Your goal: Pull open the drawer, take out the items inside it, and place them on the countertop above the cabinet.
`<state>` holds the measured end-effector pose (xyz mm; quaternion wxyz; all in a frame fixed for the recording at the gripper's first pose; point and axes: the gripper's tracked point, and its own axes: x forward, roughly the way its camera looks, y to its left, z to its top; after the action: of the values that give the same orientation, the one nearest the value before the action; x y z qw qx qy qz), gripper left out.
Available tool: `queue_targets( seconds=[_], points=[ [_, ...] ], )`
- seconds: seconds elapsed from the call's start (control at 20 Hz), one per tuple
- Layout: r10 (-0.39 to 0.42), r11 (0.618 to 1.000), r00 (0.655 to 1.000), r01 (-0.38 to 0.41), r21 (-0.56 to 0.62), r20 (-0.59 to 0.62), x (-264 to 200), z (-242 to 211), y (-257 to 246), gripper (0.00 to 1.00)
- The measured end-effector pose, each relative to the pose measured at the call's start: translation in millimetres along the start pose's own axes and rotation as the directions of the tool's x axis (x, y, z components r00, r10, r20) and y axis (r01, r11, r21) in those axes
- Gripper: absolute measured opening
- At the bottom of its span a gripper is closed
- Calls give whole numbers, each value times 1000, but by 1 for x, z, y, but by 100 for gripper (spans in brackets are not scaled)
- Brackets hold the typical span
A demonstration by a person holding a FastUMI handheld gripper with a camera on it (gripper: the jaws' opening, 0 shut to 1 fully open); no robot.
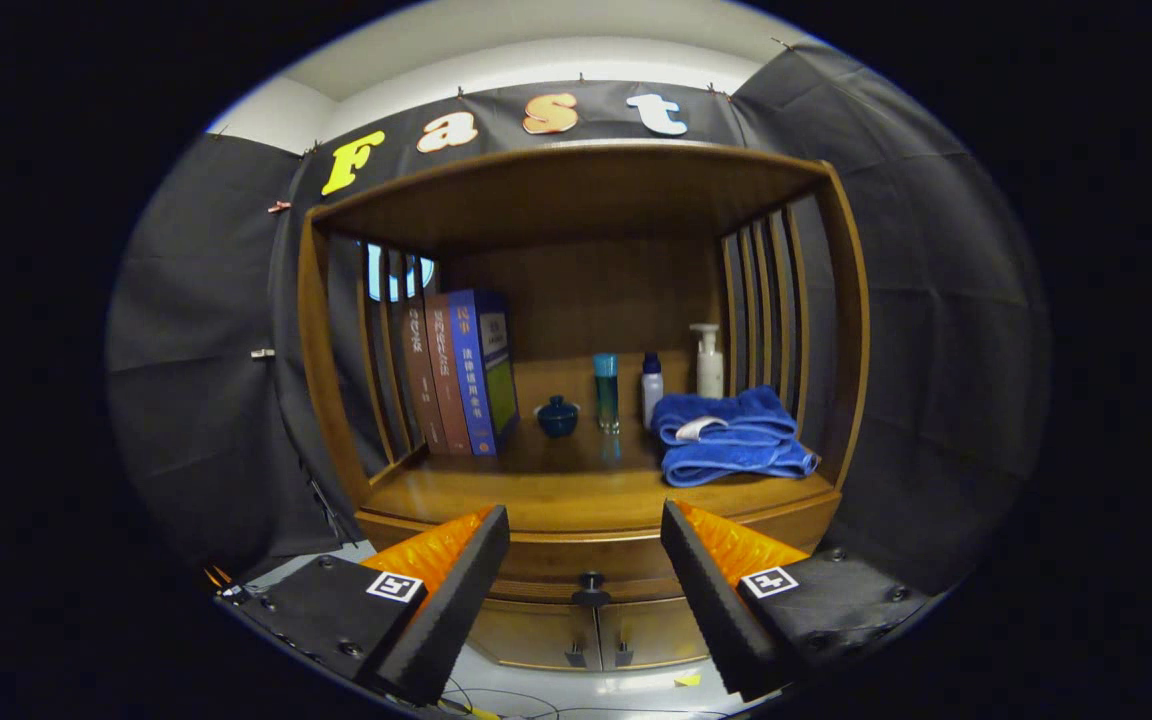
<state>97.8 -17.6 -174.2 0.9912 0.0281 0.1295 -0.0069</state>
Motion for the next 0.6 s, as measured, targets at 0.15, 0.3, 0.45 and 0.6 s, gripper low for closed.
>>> queue_targets(
  seconds=[0.15,0.3,0.45,0.6],
  points=[
    [-11,1000,999,12,6,-46,22,-31,-5,100],
    [-13,1000,995,14,16,-101,42,-68,-7,100],
    [-15,1000,991,18,24,-135,61,-94,-10,99],
    [-20,1000,985,23,14,-172,72,-115,-12,98]
  ],
)
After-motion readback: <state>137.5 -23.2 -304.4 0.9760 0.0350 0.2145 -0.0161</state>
